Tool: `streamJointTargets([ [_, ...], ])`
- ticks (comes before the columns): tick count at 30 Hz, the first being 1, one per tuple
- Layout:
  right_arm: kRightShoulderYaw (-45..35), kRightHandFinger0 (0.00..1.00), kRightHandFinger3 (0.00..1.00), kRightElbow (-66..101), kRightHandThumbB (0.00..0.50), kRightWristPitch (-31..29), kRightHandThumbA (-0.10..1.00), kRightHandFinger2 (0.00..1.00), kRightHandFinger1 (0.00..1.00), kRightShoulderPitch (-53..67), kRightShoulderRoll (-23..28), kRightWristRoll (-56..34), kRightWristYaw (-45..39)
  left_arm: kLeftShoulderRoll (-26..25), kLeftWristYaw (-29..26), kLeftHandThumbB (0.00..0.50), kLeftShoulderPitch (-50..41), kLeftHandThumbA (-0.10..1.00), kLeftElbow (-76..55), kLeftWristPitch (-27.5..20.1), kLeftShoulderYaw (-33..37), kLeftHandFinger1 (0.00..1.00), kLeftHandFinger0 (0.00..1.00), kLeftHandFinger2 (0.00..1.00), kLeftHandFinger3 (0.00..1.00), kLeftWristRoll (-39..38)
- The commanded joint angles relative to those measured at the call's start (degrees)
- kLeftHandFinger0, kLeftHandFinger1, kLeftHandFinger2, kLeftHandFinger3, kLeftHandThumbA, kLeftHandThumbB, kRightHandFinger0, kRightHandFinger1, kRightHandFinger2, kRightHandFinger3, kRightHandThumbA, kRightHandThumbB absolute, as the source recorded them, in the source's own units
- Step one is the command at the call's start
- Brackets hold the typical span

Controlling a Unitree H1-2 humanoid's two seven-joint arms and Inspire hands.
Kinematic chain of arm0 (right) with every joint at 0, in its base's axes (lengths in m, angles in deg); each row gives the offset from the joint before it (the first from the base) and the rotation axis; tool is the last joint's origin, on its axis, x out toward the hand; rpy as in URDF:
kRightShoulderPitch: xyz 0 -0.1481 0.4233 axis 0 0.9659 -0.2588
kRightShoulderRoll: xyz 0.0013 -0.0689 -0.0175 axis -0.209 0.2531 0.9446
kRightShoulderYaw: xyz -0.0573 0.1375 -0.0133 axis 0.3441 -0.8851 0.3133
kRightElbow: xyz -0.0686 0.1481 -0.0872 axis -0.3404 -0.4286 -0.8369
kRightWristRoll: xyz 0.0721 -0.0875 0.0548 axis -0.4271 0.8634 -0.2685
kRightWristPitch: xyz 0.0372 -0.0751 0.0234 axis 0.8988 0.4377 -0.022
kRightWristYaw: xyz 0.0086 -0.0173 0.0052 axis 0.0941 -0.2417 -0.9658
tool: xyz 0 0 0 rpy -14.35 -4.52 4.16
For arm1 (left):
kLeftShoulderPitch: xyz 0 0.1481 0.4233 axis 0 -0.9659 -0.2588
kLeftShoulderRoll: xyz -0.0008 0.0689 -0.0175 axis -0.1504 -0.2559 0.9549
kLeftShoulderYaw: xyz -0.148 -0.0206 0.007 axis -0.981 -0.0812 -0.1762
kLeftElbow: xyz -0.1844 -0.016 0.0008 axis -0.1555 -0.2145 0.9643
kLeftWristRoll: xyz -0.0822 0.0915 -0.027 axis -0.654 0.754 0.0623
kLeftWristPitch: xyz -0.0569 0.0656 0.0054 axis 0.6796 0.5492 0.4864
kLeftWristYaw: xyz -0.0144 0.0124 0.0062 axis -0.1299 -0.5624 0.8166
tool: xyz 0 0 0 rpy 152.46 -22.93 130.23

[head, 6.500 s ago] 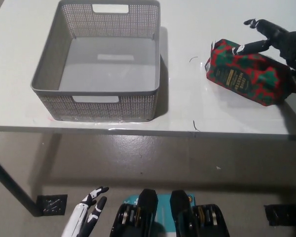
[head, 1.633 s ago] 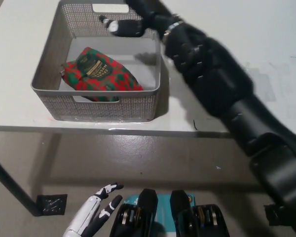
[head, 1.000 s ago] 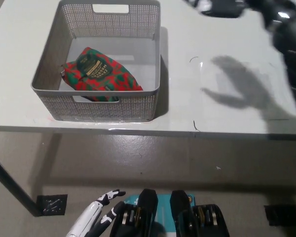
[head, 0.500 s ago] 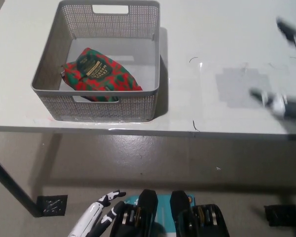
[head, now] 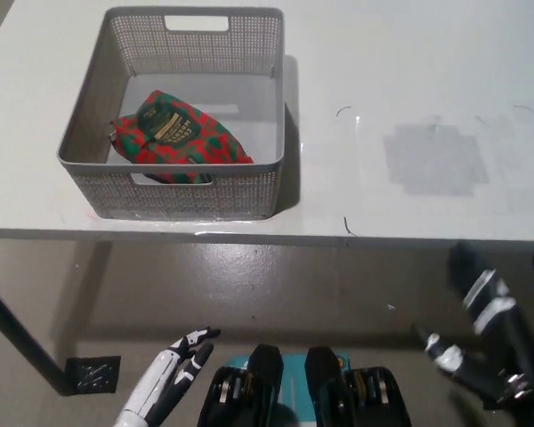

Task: Use the right hand to pick up a bag of coffee beans on the right hand side and place it into a container on the left hand side

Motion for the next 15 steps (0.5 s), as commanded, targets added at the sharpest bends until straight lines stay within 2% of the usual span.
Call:
streamJointTargets([
  [1, 0.9, 0.99, 1.0, -5.5, 0.094, -7.9, 0.9, 1.0, 1.0, 0.7, -1.8, -3.1, 1.5, 0.7, -1.0, 0.38, 1.3, 1.0, 0.1, -1.7, -0.7, 1.0, 1.0, 1.0, 1.0, -1.2],
  [4, 1.2, 0.95, 1.0, -11.5, 0.086, -10.8, 0.93, 1.0, 0.99, 2.3, -2.3, -3.0, 1.2, 0.8, -1.5, 0.364, -0.5, 1.0, 0.0, -2.4, -0.8, 1.0, 1.0, 1.0, 1.0, -1.1],
  [9, 0.5, 0.88, 1.0, -20.4, 0.067, -12.7, 0.87, 1.0, 0.9, 0.3, -1.9, -3.1, 2.0, 1.4, -2.1, 0.355, -0.6, 1.0, 1.9, -3.7, -1.1, 1.0, 1.0, 1.0, 1.0, -1.3],
  [11, 0.7, 0.88, 1.0, -21.4, 0.071, -12.8, 0.85, 1.0, 0.9, -0.5, -1.6, -2.7, 2.1, 1.6, -2.3, 0.34, -0.5, 1.0, 2.0, -3.7, -1.4, 1.0, 1.0, 1.0, 1.0, -1.2],
  [12, 1.0, 0.86, 1.0, -22.2, 0.093, -13.1, 0.88, 1.0, 0.88, -1.1, -1.4, -2.0, 2.4, 1.6, -2.5, 0.329, -0.3, 1.0, 2.1, -4.0, -1.5, 1.0, 1.0, 1.0, 1.0, -1.1],
  [15, 1.6, 0.84, 1.0, -23.2, 0.103, -14.1, 0.92, 1.0, 0.87, -1.6, -0.9, -1.1, 2.6, 1.8, -2.7, 0.313, -0.4, 1.0, 1.6, -3.6, -1.7, 1.0, 1.0, 1.0, 1.0, -0.5],
])
